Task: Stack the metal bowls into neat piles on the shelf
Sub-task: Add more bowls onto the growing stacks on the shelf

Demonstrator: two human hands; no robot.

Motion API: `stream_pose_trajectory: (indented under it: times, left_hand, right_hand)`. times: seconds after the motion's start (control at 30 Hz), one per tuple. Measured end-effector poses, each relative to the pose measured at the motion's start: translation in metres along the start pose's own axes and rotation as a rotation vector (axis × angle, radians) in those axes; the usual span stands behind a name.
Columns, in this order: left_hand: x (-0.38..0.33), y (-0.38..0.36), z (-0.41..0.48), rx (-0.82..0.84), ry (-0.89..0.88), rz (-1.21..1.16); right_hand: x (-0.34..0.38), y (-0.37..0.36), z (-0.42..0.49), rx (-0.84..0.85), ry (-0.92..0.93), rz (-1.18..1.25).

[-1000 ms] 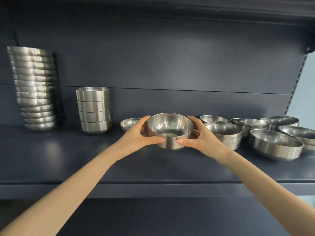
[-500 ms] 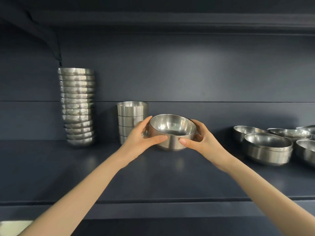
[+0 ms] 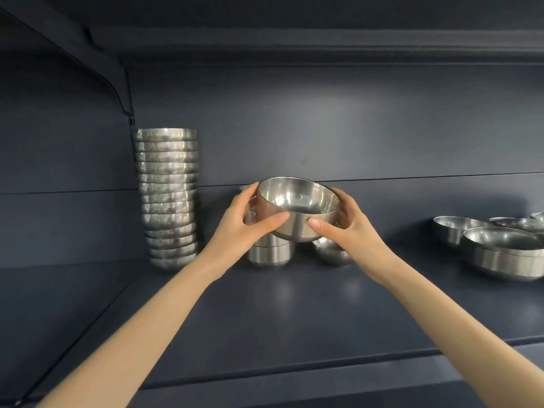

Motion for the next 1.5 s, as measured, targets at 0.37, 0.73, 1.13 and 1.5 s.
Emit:
stream_pose_trajectory:
  times: [0.37,0.73,1.13,1.5]
  left_hand:
    - [-0.019,0.030,0.071,-0.119,-0.086,-0.013]
    - [0.011,0.041,0.111,-0.165,-0.019,0.031]
    - [0.042,0.034,0.123,-0.213,0.079,0.047]
    - [0.063,0.014,0.101,-0.168,0.124,0.047]
  right_hand:
    - [0.013,-0.014,0.083,-0.062,0.082,-0.037]
    - [-0.027,-0.021,0.134,0.032,0.047,-0.064]
    - [-0.066,-0.024,0.147,0.086,-0.003,-0.079]
    - [-0.085,-0.031,0.134,0.149,-0.029,0.021]
Point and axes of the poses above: each hand's wrist, its own z-axis towards the middle knuckle, its own y-axis out of the back of the hand, x = y × z, the point moved 2 cm from there along z, towards the middle knuckle, and after that the axes turned 9 degrees about y, right-handed, at the moved point
